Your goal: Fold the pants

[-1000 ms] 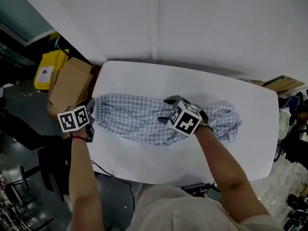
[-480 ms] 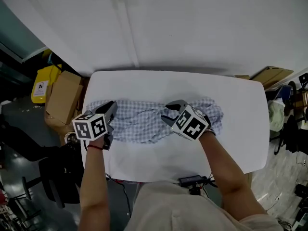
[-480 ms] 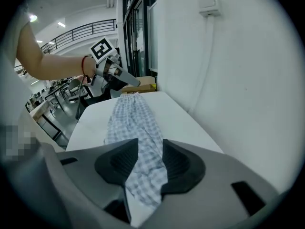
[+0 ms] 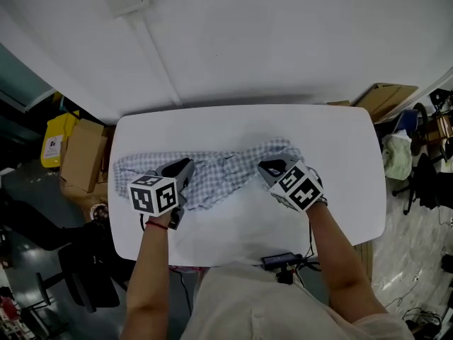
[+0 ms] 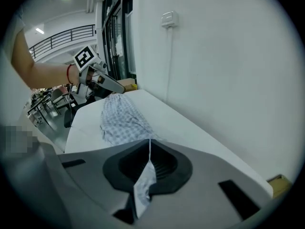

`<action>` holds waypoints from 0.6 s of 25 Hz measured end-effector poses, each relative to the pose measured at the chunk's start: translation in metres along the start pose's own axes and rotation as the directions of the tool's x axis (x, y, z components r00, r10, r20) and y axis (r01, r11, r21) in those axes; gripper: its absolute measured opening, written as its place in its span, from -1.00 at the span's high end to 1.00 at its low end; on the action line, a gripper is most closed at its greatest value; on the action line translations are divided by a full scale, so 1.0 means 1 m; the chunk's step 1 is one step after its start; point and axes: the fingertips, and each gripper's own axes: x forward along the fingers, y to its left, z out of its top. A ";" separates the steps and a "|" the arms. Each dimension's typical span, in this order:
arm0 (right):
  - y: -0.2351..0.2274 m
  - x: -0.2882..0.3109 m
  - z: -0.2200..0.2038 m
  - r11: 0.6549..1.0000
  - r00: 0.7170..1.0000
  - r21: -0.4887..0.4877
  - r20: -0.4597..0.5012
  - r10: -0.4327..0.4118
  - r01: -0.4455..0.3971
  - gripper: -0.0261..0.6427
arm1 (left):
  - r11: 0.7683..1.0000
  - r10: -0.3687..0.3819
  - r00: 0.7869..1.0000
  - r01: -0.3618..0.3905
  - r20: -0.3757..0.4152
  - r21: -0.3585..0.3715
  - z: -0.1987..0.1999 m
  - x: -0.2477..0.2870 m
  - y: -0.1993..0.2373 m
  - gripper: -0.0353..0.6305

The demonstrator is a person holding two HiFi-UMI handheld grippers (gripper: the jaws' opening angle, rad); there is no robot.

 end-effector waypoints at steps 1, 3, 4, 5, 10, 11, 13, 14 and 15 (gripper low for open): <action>-0.005 -0.006 -0.010 1.000 1.000 0.013 -0.007 -0.010 0.010 0.86 | 1.000 -0.017 1.000 0.017 -0.008 0.008 -0.002 0.006 -0.013 0.74; -0.012 -0.017 -0.029 0.999 1.000 0.044 -0.021 -0.024 0.025 0.87 | 0.998 -0.050 0.998 0.051 -0.026 0.027 -0.008 0.021 -0.038 0.74; -0.015 -0.022 -0.038 0.998 0.999 0.061 -0.025 -0.028 0.030 0.87 | 0.997 -0.067 0.997 0.068 -0.036 0.037 -0.012 0.028 -0.050 0.74; -0.018 -0.027 -0.047 0.997 0.999 0.076 -0.028 -0.032 0.034 0.87 | 0.995 -0.082 0.995 0.084 -0.048 0.047 -0.016 0.036 -0.063 0.74; -0.034 -0.047 -0.088 0.987 0.997 0.150 -0.049 -0.056 0.062 0.87 | 0.977 -0.140 0.981 0.158 -0.132 0.140 -0.034 0.075 -0.119 0.74; -0.037 -0.050 -0.096 0.984 0.997 0.167 -0.053 -0.057 0.065 0.87 | 0.972 -0.144 0.978 0.168 -0.150 0.165 -0.038 0.083 -0.129 0.74; -0.041 -0.055 -0.111 0.978 0.996 0.196 -0.063 -0.058 0.069 0.87 | 0.960 -0.140 0.973 0.179 -0.186 0.217 -0.045 0.098 -0.144 0.74; -0.044 -0.056 -0.117 0.976 0.996 0.207 -0.067 -0.058 0.071 0.87 | 0.953 -0.134 0.970 0.183 -0.203 0.241 -0.048 0.105 -0.150 0.74; -0.046 -0.057 -0.123 0.973 0.996 0.219 -0.069 -0.058 0.071 0.87 | 0.946 -0.127 0.967 0.185 -0.220 0.265 -0.051 0.113 -0.156 0.73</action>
